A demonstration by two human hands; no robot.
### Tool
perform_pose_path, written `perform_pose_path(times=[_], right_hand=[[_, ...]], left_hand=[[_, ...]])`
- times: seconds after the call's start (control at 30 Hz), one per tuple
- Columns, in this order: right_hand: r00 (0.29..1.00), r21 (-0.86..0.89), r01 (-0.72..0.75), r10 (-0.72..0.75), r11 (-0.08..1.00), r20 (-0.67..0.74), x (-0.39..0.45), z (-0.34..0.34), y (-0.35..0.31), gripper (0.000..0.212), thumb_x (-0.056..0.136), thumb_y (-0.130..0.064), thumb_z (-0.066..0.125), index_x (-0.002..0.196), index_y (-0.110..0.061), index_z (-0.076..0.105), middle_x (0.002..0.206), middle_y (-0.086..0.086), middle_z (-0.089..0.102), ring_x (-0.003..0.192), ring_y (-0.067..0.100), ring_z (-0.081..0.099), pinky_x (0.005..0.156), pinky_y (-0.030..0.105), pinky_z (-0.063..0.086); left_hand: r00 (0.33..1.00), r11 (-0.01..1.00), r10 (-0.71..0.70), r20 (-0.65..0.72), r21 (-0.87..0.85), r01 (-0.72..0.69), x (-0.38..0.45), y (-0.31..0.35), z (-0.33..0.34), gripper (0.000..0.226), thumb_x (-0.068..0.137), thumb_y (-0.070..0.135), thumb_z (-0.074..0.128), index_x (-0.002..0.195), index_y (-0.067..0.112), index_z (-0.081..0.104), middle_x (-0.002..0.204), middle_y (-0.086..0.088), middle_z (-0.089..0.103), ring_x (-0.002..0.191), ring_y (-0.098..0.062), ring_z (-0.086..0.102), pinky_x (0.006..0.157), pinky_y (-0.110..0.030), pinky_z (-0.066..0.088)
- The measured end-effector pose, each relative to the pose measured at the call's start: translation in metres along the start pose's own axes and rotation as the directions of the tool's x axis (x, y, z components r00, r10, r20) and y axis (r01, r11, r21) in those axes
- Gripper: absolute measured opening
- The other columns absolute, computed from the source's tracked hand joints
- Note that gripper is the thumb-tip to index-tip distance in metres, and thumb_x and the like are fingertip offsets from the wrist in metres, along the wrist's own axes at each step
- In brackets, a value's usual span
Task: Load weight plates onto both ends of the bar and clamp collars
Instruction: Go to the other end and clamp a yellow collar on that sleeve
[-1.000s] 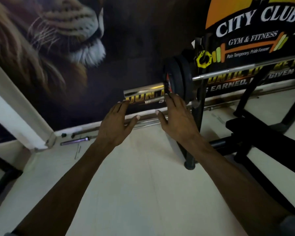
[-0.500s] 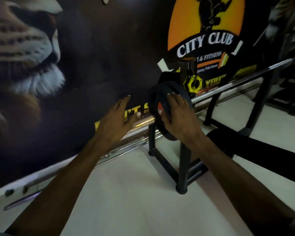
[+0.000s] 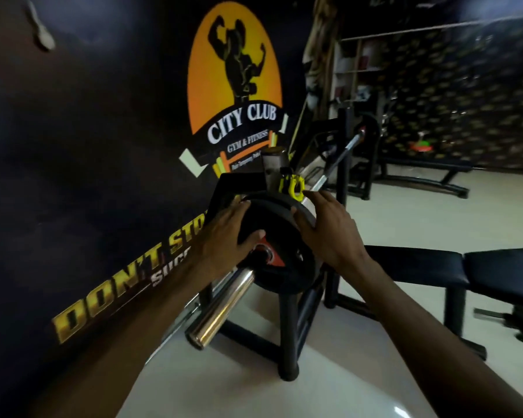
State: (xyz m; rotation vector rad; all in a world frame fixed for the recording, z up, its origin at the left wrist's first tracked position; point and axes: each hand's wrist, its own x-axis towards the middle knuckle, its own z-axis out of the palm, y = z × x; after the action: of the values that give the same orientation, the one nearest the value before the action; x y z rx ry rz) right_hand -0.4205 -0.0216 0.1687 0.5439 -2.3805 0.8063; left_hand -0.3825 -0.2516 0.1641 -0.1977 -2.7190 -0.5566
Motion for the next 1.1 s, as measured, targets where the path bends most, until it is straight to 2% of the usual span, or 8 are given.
perform_pose_path(times=[0.17,0.27,0.33,0.5,0.63,0.7,0.8,1.1], right_hand=[[0.986,0.12,-0.166,0.168,0.979,-0.011,0.032,0.019,0.019,0.039,0.1,-0.043,0.06,0.127,-0.015,0.067,0.112,-0.004,0.074,0.102,0.013,0.07,0.088,0.04,0.058],[0.972,0.227,-0.225,0.235,0.948,-0.019,0.062,0.033,0.038,0.032,0.098,-0.039,0.065,0.115,-0.014,0.074,0.085,-0.019,0.069,0.08,-0.013,0.065,0.072,0.004,0.048],[0.958,0.238,-0.281,0.285,0.93,0.017,0.087,0.043,0.052,0.023,0.097,-0.036,0.066,0.104,-0.016,0.077,0.082,-0.015,0.07,0.075,-0.012,0.064,0.063,-0.002,0.041],[0.921,0.207,-0.386,0.363,0.899,0.14,0.133,0.076,0.082,0.028,0.098,-0.036,0.067,0.07,-0.038,0.069,0.081,-0.017,0.068,0.092,0.011,0.065,0.074,0.023,0.042],[0.881,0.215,-0.465,0.425,0.859,0.21,0.153,0.107,0.103,0.036,0.09,-0.052,0.072,0.079,-0.018,0.08,0.079,0.005,0.075,0.087,0.022,0.07,0.067,0.033,0.05],[0.86,0.182,-0.49,0.439,0.853,0.258,0.16,0.12,0.107,0.043,0.085,-0.057,0.076,0.077,-0.014,0.078,0.076,0.01,0.073,0.071,0.019,0.065,0.061,0.03,0.045],[0.844,0.158,-0.51,0.456,0.846,0.283,0.171,0.132,0.112,0.038,0.084,-0.052,0.079,0.059,-0.024,0.072,0.057,-0.008,0.059,0.053,0.002,0.05,0.052,0.024,0.036],[0.815,0.274,-0.575,0.57,0.771,0.106,0.172,0.115,0.117,0.018,0.083,-0.039,0.084,0.081,-0.021,0.08,0.092,0.004,0.077,0.075,0.007,0.061,0.057,0.017,0.047]], left_hand=[[0.997,0.994,0.075,-0.017,-0.08,-0.076,0.047,-0.022,0.017,0.071,0.101,0.055,0.055,0.16,0.022,0.034,0.164,-0.003,0.038,0.154,-0.024,0.032,0.123,-0.046,0.034],[0.995,0.989,0.099,-0.01,-0.113,-0.1,0.08,-0.036,0.024,0.073,0.099,0.058,0.057,0.16,0.025,0.035,0.165,-0.001,0.037,0.154,-0.023,0.032,0.122,-0.048,0.035],[0.993,0.985,0.118,0.021,-0.129,-0.115,0.102,-0.046,0.03,0.079,0.095,0.065,0.058,0.16,0.027,0.034,0.167,0.001,0.034,0.155,-0.021,0.029,0.123,-0.048,0.033],[0.97,0.977,0.185,0.159,-0.137,-0.164,0.135,-0.071,0.048,0.094,0.078,0.095,0.043,0.154,0.039,0.036,0.163,0.011,0.037,0.152,-0.013,0.031,0.123,-0.046,0.034],[0.972,0.966,0.224,0.068,-0.147,-0.212,0.142,-0.086,0.064,0.088,0.079,0.096,0.042,0.146,0.039,0.047,0.153,0.014,0.049,0.144,-0.008,0.043,0.118,-0.044,0.042],[0.97,0.962,0.24,0.044,-0.147,-0.231,0.144,-0.088,0.066,0.088,0.079,0.096,0.043,0.146,0.039,0.048,0.153,0.016,0.05,0.143,-0.006,0.044,0.118,-0.043,0.041],[0.966,0.951,0.253,0.046,-0.198,-0.239,0.144,-0.087,0.064,0.089,0.079,0.094,0.047,0.146,0.036,0.051,0.152,0.017,0.051,0.141,-0.003,0.043,0.119,-0.04,0.04],[0.949,0.927,0.315,-0.017,-0.211,-0.312,0.147,-0.091,0.059,0.085,0.08,0.086,0.056,0.143,0.029,0.057,0.148,0.012,0.055,0.139,-0.006,0.045,0.115,-0.025,0.037]])
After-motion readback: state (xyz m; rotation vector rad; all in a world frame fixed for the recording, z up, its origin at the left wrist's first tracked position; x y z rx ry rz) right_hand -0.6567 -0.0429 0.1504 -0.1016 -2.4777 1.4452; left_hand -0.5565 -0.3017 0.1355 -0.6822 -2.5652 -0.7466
